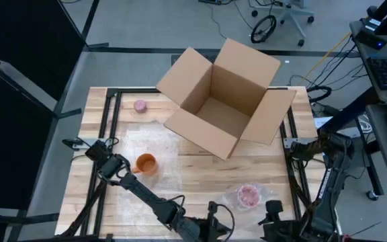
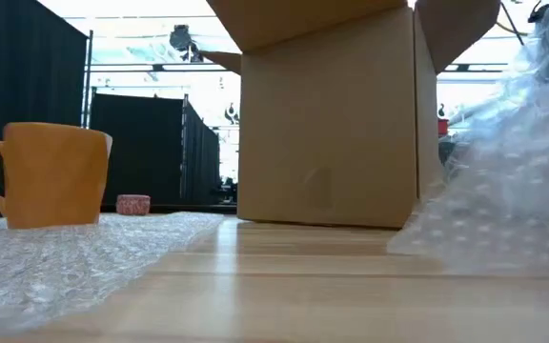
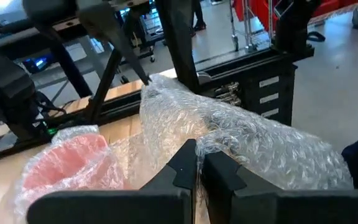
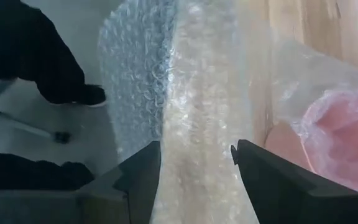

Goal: Wrap mug
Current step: Wrap the pink mug in the bubble wrap

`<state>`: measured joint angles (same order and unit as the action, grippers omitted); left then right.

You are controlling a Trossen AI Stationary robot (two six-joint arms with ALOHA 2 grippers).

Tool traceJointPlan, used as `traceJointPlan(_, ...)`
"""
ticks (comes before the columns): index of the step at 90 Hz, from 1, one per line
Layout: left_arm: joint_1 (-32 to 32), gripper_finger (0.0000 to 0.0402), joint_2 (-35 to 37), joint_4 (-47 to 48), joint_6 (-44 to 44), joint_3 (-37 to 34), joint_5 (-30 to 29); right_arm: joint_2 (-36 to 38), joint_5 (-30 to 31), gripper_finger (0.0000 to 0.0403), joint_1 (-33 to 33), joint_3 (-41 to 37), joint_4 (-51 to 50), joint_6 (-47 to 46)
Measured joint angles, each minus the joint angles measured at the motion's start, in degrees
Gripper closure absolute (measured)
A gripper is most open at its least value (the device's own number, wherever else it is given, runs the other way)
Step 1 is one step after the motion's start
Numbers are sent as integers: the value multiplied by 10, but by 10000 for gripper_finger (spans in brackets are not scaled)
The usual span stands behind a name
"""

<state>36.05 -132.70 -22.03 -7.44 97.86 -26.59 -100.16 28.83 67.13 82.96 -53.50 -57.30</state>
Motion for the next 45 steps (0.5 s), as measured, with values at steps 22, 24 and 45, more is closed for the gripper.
traceJointPlan(22, -11, 400, 0, -9, 64, 0, 0, -5, 2, 206, 1, 0, 14, 19)
traceJointPlan(24, -11, 400, 0, -13, 69, 0, 0, -5, 2, 206, 1, 0, 14, 22)
traceJointPlan(45, -22, 400, 0, -53, 87, 0, 0, -5, -3, 206, 1, 0, 13, 30)
